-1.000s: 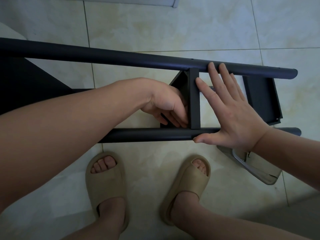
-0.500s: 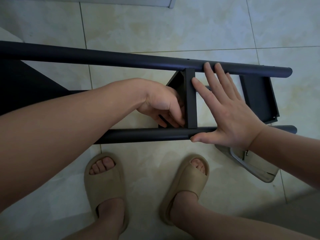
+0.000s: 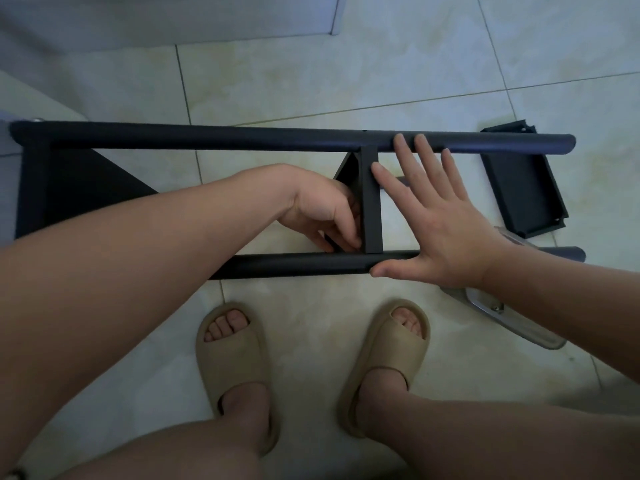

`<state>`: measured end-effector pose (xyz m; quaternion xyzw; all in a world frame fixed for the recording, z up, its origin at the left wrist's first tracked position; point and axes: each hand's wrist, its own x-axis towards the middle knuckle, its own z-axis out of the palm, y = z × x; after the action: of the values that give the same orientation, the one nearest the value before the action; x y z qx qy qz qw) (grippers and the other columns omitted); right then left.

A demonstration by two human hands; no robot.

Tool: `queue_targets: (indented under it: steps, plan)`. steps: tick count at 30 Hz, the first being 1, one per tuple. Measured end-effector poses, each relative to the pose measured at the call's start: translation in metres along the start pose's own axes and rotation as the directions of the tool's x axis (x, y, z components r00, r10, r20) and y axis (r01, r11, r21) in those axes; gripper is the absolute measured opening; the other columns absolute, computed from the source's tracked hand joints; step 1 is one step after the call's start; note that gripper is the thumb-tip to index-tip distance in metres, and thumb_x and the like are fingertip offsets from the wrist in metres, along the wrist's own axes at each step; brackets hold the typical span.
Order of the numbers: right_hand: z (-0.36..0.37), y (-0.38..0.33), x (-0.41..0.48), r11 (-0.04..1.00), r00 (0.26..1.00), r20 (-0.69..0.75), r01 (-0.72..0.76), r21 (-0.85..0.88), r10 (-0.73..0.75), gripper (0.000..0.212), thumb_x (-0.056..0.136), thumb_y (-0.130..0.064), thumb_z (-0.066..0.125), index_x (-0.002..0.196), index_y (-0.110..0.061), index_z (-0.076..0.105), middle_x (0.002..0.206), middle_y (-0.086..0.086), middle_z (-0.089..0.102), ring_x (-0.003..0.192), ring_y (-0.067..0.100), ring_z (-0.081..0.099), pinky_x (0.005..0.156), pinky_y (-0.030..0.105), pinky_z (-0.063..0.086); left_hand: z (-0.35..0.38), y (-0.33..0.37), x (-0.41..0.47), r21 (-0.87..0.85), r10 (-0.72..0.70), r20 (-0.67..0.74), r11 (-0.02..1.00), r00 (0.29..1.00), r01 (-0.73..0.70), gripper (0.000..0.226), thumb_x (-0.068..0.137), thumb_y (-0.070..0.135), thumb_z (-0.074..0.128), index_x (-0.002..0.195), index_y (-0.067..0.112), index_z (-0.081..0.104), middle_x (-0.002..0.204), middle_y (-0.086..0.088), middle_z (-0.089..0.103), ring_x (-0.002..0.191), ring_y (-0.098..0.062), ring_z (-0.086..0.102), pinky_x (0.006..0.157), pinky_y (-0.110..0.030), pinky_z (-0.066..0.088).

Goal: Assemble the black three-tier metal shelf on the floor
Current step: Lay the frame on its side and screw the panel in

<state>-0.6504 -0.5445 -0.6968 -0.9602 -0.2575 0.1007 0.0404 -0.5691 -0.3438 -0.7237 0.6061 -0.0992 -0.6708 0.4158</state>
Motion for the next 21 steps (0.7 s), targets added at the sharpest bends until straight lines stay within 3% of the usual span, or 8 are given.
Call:
queue_targets:
  steps: [8, 13, 21]
  plan:
    - [0.009, -0.008, -0.02, 1.0, 1.0, -0.007, 0.026, 0.009, -0.026, 0.118, 0.079, -0.093, 0.035, 0.163, -0.014, 0.01, 0.169, 0.02, -0.005, 0.154, 0.043, -0.01, 0.122, 0.066, 0.006, 0.017, -0.001, -0.001, 0.068, -0.137, -0.038, 0.988, 0.99, 0.14, 0.032, 0.089, 0.003, 0.065, 0.118, 0.016, 0.068, 0.11, 0.002, 0.076, 0.101, -0.011, 0.071, 0.104, -0.044, 0.046]
    - [0.004, -0.005, -0.011, 0.999, 0.999, 0.007, 0.036, 0.002, -0.036, 0.118, 0.079, -0.092, 0.036, 0.162, -0.012, 0.015, 0.168, 0.022, 0.0, 0.154, 0.045, -0.004, 0.121, 0.067, 0.009, 0.013, -0.006, -0.005, 0.008, -0.233, -0.013, 0.972, 0.972, 0.233, 0.021, 0.092, 0.022, 0.067, 0.113, 0.022, 0.072, 0.106, 0.007, 0.077, 0.11, -0.012, 0.068, 0.106, -0.041, 0.044]
    - [0.004, 0.0, -0.005, 0.999, 0.999, 0.023, 0.046, -0.005, -0.046, 0.117, 0.08, -0.093, 0.032, 0.162, -0.013, 0.016, 0.168, 0.021, 0.001, 0.154, 0.045, -0.003, 0.122, 0.065, 0.008, 0.006, 0.0, 0.004, -0.024, -0.283, -0.026, 0.959, 0.959, 0.282, 0.012, 0.093, 0.016, 0.065, 0.103, 0.017, 0.072, 0.091, 0.005, 0.077, 0.101, -0.013, 0.068, 0.098, -0.035, 0.046]
